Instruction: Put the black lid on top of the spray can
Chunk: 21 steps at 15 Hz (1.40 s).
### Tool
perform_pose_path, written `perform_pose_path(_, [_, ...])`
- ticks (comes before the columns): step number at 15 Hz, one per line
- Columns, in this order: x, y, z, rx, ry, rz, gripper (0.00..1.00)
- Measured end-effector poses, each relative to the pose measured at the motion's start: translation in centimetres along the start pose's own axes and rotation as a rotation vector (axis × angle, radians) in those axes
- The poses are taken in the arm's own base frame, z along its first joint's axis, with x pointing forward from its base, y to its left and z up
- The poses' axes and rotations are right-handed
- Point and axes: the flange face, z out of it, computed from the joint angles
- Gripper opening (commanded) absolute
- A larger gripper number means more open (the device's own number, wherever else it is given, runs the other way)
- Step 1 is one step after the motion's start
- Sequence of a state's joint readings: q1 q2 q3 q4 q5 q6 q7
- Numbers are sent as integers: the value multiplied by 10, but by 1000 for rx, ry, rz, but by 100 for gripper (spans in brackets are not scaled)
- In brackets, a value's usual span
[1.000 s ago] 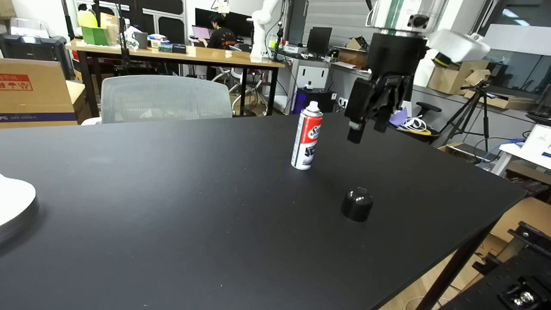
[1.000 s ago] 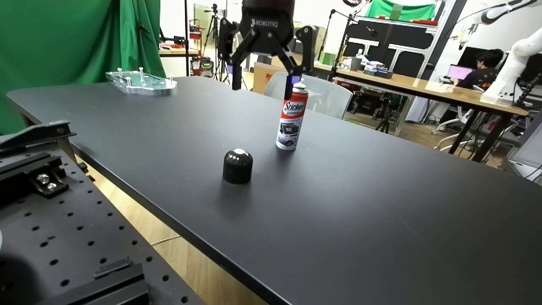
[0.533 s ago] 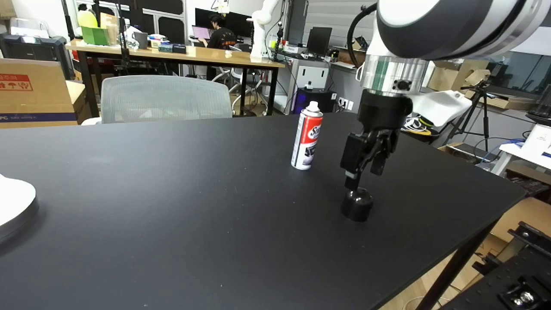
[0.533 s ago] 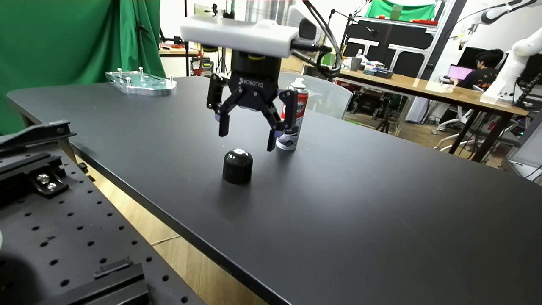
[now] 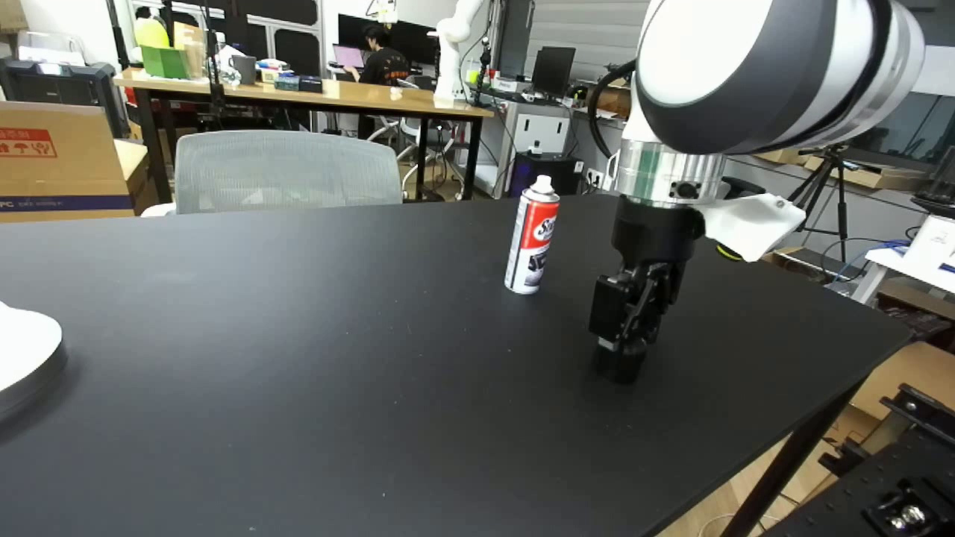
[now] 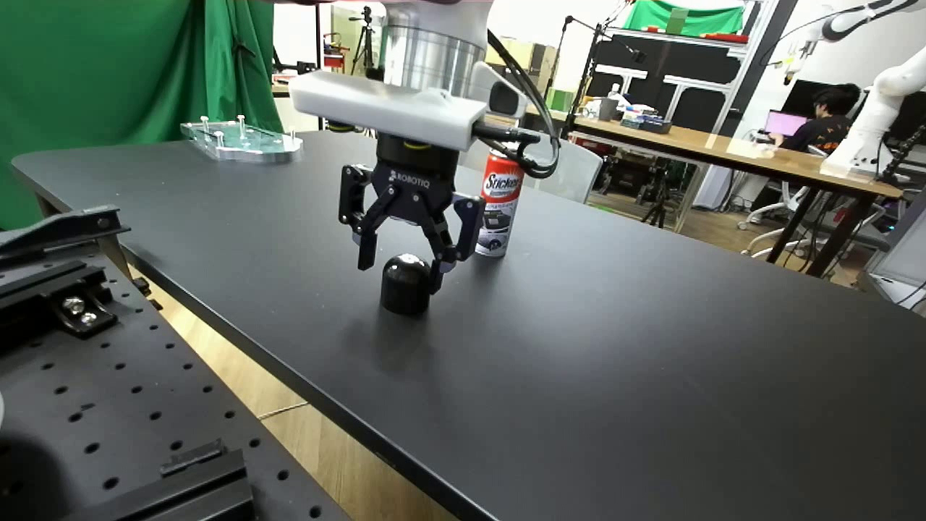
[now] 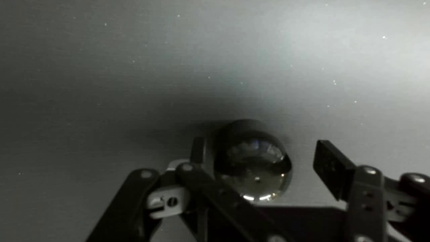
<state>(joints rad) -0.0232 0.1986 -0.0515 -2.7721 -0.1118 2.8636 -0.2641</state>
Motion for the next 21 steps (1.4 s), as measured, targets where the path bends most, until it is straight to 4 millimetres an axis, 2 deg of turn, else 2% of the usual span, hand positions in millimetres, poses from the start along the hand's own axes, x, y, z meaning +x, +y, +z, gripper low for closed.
perform_pose_path(3, [4, -2, -1, 0, 25, 5, 33])
perform_pose_path(7, [10, -3, -8, -11, 59, -3, 32])
perform_pose_path(10, [17, -4, -27, -26, 101, -11, 32])
perform_pose_path(13, [25, -17, -57, -27, 127, -22, 32])
perform_pose_path(17, [34, -48, -108, 34, 133, -27, 32])
perform_pose_path(19, [39, -54, -139, 47, 143, -31, 32])
perform_pose_path(21, [43, -52, -170, 52, 154, -22, 32])
